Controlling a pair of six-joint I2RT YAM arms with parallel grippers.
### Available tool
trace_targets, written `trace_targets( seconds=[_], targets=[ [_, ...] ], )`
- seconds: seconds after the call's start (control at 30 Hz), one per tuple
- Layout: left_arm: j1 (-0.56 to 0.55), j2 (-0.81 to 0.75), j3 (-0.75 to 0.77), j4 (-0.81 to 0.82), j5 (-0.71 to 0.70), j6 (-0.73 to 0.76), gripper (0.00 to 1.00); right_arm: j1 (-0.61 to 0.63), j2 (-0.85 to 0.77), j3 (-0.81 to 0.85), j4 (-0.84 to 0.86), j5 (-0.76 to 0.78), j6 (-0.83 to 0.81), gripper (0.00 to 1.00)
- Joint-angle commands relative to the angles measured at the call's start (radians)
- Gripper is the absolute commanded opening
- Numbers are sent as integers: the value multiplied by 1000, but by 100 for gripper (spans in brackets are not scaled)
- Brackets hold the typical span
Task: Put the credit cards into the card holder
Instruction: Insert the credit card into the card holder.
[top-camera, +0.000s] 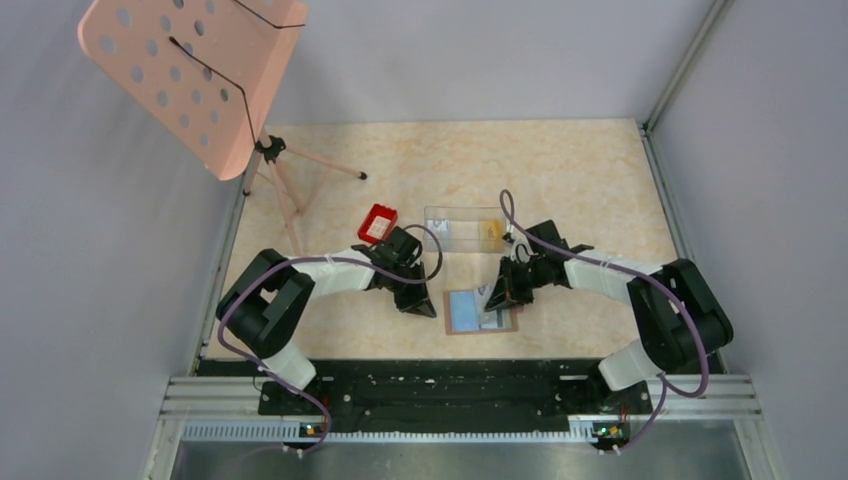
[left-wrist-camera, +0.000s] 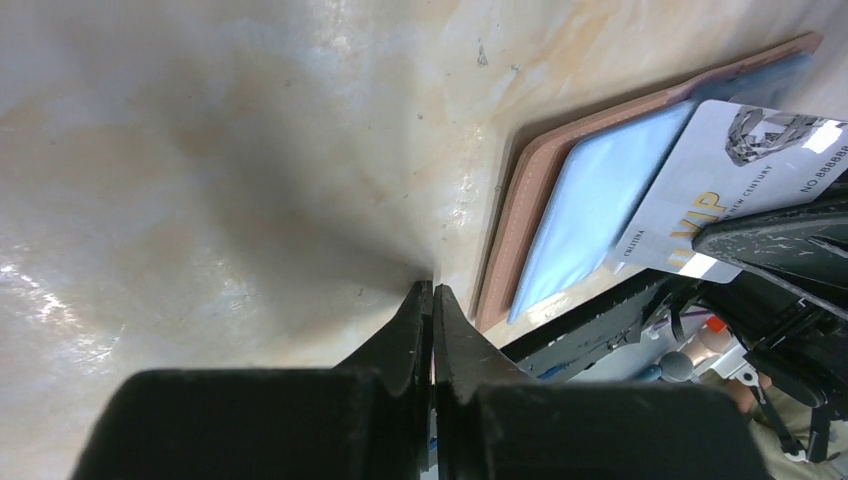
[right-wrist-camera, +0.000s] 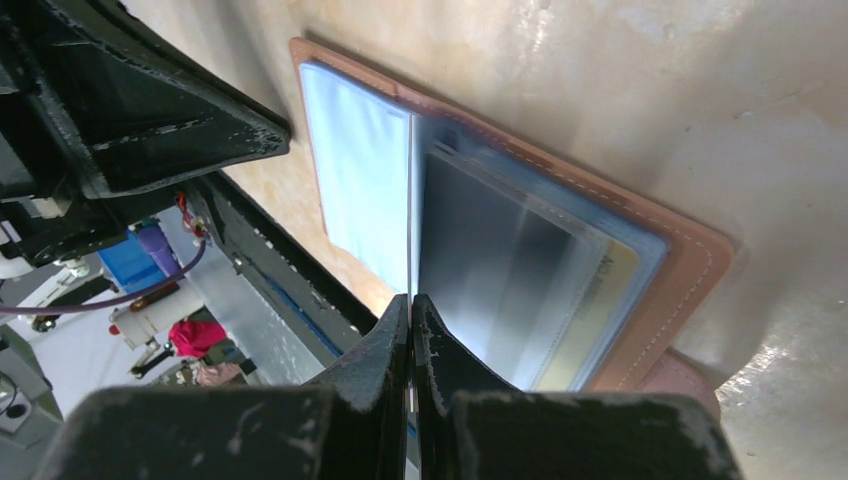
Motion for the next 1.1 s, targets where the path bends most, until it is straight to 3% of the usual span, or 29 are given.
trace_targets(
  seconds=[0.0,1.07],
  targets=[
    [-15,29,40,-40,-50,15,0,15,8,-11,48,25,-4,0],
    [-31,88,40,-3,-37,-36,0,13,38,-107,208,-40,83,0]
  ],
)
